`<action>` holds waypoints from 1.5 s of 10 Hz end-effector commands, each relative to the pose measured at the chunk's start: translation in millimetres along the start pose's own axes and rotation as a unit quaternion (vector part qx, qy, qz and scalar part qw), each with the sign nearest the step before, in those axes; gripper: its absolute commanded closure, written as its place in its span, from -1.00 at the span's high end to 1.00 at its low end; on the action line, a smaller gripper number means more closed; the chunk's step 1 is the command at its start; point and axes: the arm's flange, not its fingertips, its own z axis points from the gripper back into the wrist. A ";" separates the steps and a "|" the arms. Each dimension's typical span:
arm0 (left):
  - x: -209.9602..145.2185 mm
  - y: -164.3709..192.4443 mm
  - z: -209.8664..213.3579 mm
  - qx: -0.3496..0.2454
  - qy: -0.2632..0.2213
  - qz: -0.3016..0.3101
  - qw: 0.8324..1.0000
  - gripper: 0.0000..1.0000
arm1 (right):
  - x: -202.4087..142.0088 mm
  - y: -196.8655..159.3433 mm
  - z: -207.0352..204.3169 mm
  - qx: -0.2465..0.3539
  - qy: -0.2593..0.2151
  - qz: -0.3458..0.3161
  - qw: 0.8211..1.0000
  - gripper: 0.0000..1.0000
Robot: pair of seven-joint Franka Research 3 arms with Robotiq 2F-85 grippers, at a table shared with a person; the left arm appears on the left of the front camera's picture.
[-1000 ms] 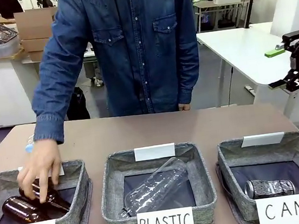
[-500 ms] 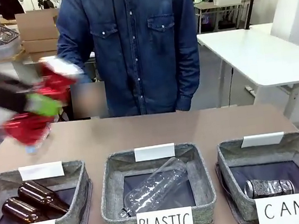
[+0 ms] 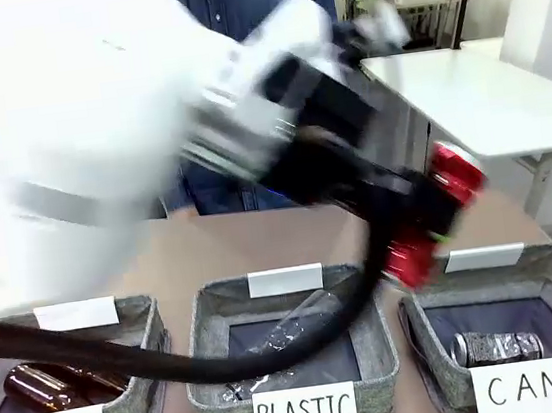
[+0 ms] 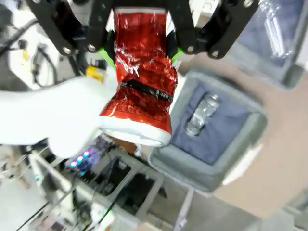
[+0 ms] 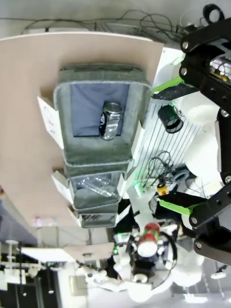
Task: Sort the can waste into the basket.
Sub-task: Pick up the can waste from the table and place it in the right Fabric basket.
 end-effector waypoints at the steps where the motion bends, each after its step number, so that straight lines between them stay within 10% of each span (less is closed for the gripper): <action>1: 21.1 38.1 -72.9 0.062 0.039 0.028 0.997 -0.44 | 11.9 19.3 6.4 -0.009 0.000 0.001 1.000 1.00; 2: 0.0 0.0 0.0 0.000 0.000 0.000 1.000 -0.44 | 11.9 19.3 6.4 -0.009 0.000 0.001 1.000 1.00; 5: 0.0 0.0 0.0 0.000 0.000 0.000 1.000 -0.44 | 11.9 19.3 6.4 -0.009 0.000 0.001 1.000 1.00; 10: 63.2 82.2 -159.8 0.014 0.027 -0.217 0.976 -0.44 | 11.9 19.3 6.4 -0.009 0.000 0.001 1.000 1.00; 15: 64.8 96.5 -206.9 0.035 0.048 -0.211 0.976 -0.44 | 11.9 19.3 6.4 -0.009 0.000 0.001 1.000 1.00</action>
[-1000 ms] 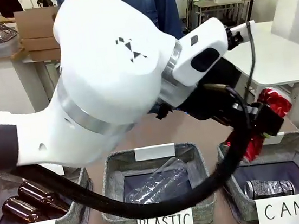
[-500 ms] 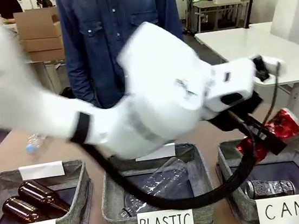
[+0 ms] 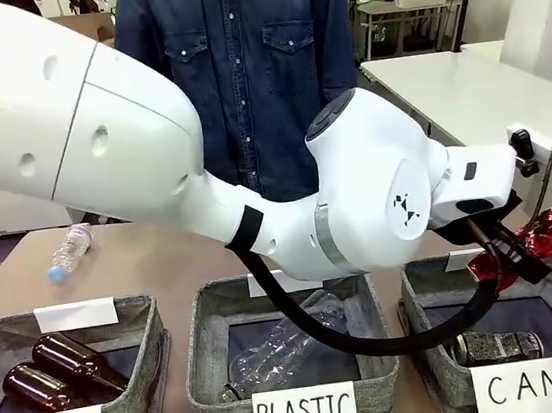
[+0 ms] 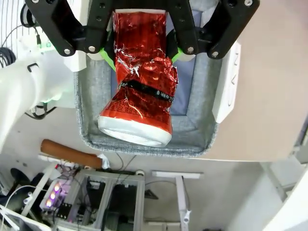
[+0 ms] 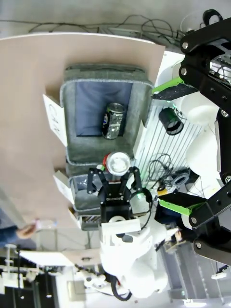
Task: Sort the can waste into the basket.
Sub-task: Pick up the can waste from the table and place it in the right Fabric basket.
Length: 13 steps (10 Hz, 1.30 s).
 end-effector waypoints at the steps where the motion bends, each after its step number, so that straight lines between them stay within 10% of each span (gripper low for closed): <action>1: 20.8 5.4 -5.7 -0.004 0.016 0.015 1.000 0.72 | 1.7 3.6 1.0 0.003 -0.001 -0.009 1.000 1.00; 3: 21.2 7.8 -7.1 0.005 0.022 0.017 1.000 1.00 | 1.7 3.6 1.0 0.003 -0.001 -0.009 1.000 1.00; 10: 14.9 -7.9 25.5 0.007 0.034 0.021 0.999 1.00 | 1.7 3.6 1.0 0.003 -0.001 -0.009 1.000 1.00; 13: -22.7 -45.5 179.9 -0.068 0.071 -0.023 0.995 1.00 | 1.7 3.6 1.0 0.003 -0.001 -0.009 1.000 1.00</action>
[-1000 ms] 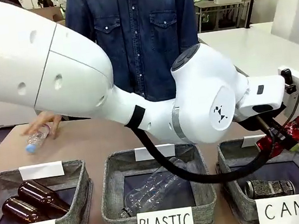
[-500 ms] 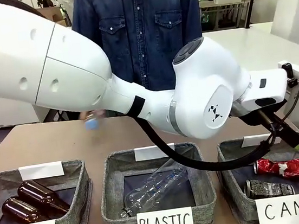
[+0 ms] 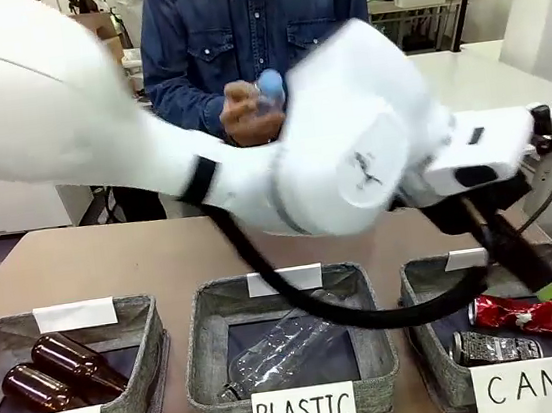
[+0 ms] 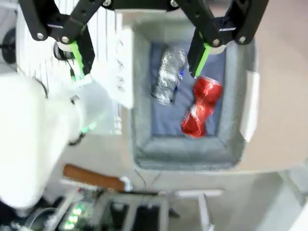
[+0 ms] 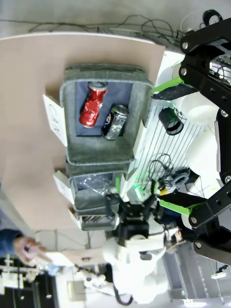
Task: Sort the can waste into the basket.
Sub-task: Pick up the can waste from the table and place it in the right Fabric basket.
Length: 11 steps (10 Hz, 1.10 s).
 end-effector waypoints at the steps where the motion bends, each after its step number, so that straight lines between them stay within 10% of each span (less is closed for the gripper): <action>1: -82.9 -24.0 156.3 0.016 0.002 0.000 1.000 1.00 | 1.8 3.7 0.7 0.003 -0.001 -0.009 1.000 1.00; 6: -261.6 -2.3 317.7 0.135 -0.072 0.338 0.929 1.00 | 1.8 3.7 0.7 0.003 -0.001 -0.009 1.000 1.00; 11: -387.8 -15.5 407.7 -0.054 -0.186 0.506 0.840 1.00 | 18.3 65.1 -80.5 0.109 0.101 0.059 0.987 1.00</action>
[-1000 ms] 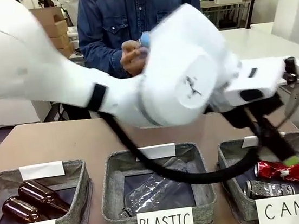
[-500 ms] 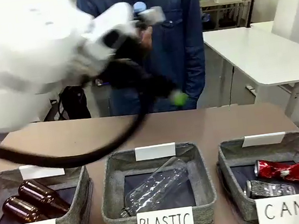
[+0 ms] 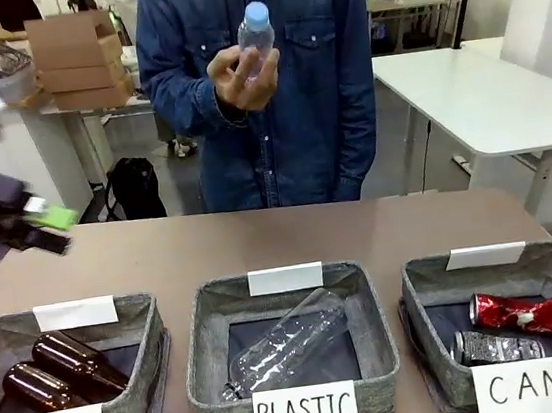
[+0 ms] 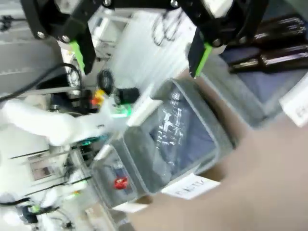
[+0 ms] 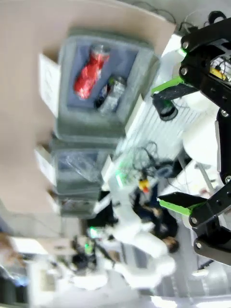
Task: Sort the can waste into the basket.
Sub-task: Pick up the can waste from the table and place it in the right Fabric basket.
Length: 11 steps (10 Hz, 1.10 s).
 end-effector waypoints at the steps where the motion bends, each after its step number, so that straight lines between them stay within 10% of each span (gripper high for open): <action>1: -24.1 5.6 29.9 -0.096 -0.065 0.090 0.989 1.00 | 16.1 36.3 -63.3 0.076 0.074 0.004 0.994 1.00; 4: -40.3 40.9 32.9 -0.151 -0.220 0.183 0.946 1.00 | 39.2 69.6 -140.0 0.181 0.062 -0.048 0.980 1.00; 5: -28.5 30.8 65.3 -0.127 -0.110 0.123 0.978 1.00 | 44.8 68.3 -152.4 0.222 0.058 -0.080 0.970 1.00; 11: -28.5 30.8 65.3 -0.127 -0.110 0.123 0.978 1.00 | 41.5 67.8 -150.1 0.183 0.093 -0.040 0.978 1.00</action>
